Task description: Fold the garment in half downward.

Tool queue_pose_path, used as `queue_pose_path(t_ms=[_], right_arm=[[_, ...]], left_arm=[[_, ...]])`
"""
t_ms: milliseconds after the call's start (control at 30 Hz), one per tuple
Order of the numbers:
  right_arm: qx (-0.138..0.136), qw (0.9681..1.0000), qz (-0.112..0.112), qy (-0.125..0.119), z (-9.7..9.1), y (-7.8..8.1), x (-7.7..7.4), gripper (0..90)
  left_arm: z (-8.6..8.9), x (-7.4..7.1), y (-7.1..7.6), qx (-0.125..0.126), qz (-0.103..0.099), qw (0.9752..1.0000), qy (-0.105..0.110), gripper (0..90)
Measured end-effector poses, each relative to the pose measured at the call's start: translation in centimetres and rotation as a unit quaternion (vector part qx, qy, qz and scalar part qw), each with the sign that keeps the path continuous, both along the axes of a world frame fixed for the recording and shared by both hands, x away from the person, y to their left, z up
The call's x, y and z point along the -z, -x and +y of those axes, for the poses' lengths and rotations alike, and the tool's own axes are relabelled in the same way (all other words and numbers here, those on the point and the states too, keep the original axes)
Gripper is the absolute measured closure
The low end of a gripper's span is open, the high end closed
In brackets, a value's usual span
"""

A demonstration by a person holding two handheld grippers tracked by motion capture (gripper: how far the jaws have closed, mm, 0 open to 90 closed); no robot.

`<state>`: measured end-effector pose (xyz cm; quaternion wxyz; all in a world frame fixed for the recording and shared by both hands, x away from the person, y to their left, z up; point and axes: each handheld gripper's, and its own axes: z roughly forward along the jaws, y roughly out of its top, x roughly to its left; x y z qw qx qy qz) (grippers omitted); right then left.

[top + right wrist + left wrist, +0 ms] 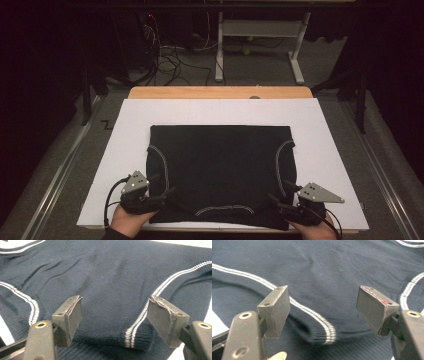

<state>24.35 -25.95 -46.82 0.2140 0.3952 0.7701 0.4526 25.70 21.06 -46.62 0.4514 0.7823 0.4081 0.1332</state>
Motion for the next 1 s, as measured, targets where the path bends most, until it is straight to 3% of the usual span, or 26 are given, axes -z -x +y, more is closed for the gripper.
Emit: queue_pose_path(t_ms=[367, 433, 500, 667, 800, 1000], right_arm=[[0.023, 0.9997, -0.004, -0.007, -0.9, -0.5, 0.0, 15.4], [0.034, 0.9994, -0.008, -0.006, -1.1, -0.6, -0.1, 8.2], [0.045, 0.9989, -0.007, -0.011, -1.1, -0.8, -0.2, 0.4], [0.058, 0.9981, -0.014, -0.014, -1.3, -0.7, -0.4, 0.3], [0.055, 0.9984, -0.013, -0.007, -1.1, -0.7, -0.2, 0.4], [0.046, 0.9987, -0.018, -0.008, -0.5, -0.7, -0.2, 0.4]], left_arm=[[2.3, -0.3, -1.1, -0.036, 0.008, 0.999, 0.024, 3.5], [2.5, -0.3, -1.3, -0.044, 0.015, 0.9986, 0.025, 0.0], [2.7, -0.3, -1.3, -0.057, 0.014, 0.998, 0.025, 0.0], [2.8, -0.4, -1.3, -0.061, 0.007, 0.9979, 0.018, 0.0], [2.9, -0.6, -1.2, -0.061, 0.004, 0.9977, 0.028, 0.0], [2.6, -0.9, -1.3, -0.059, -0.007, 0.9979, 0.027, 0.0]])
